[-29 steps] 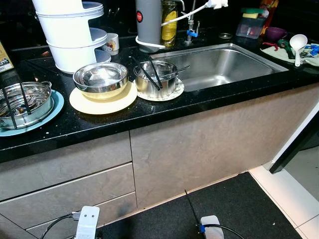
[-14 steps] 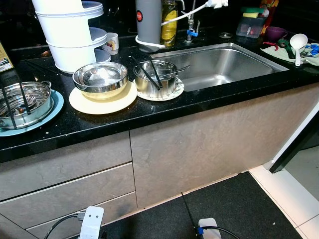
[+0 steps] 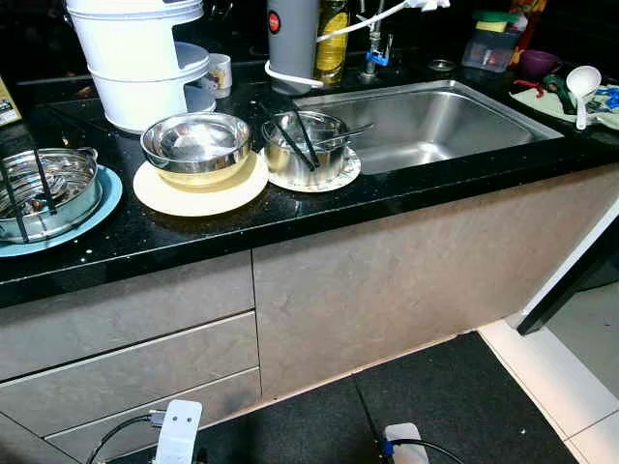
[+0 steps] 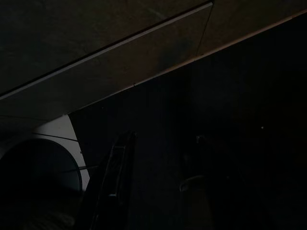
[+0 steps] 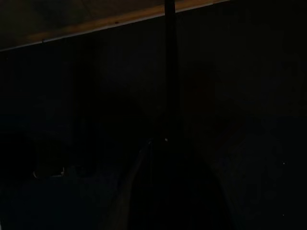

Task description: Kitchen organization

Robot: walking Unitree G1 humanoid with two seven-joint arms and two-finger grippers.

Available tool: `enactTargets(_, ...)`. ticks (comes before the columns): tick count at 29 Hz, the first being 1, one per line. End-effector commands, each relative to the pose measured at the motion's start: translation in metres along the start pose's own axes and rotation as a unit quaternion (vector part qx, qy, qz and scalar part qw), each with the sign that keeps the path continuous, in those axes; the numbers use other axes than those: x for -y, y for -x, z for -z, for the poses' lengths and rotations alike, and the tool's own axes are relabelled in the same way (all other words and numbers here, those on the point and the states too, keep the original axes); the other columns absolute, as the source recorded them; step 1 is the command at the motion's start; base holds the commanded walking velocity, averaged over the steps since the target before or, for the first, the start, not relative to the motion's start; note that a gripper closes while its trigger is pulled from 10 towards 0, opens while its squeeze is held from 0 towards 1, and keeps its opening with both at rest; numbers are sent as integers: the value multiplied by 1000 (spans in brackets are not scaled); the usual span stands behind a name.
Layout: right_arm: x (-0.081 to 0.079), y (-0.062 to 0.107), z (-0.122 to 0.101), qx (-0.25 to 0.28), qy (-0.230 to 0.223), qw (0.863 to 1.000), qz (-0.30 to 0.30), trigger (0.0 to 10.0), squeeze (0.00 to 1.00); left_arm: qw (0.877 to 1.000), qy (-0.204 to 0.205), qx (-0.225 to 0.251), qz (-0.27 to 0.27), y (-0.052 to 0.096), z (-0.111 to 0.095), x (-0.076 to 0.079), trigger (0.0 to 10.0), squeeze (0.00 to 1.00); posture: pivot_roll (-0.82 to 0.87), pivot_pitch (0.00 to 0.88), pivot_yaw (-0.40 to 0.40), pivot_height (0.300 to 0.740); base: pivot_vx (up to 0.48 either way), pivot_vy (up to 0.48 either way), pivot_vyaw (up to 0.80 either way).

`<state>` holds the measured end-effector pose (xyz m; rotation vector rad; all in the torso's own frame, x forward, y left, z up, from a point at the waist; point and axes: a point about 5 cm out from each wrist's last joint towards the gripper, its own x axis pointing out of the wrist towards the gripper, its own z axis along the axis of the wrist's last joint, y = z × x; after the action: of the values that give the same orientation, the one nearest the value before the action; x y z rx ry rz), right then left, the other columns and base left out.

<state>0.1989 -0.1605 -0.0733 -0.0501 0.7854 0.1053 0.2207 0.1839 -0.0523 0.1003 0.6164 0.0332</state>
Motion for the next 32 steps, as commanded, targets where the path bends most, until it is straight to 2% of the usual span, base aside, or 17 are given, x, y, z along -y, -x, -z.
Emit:
enactTargets(1,-1,2,8,-16,1,1000,-1,10000,0,1000,-3,-17,-2,3,9,-1,10000,0,-18,156,-38,740,0,0,0)
enactTargets(10,-1,2,10,-18,7,1000,-2,10000,0,1000,3,-18,7,3,9,3,10000,0,-31,138,-36,740,0,0,0)
enactTargets(17,0,2,9,-19,7,1000,-2,10000,0,999,-13,-24,17,3,10,6,10000,0,-31,132,-36,740,0,0,0)
enactTargets(32,-4,2,10,-19,7,1000,-6,10000,0,999,-13,-25,18,4,12,6,10000,0,-28,120,-32,740,0,0,0)
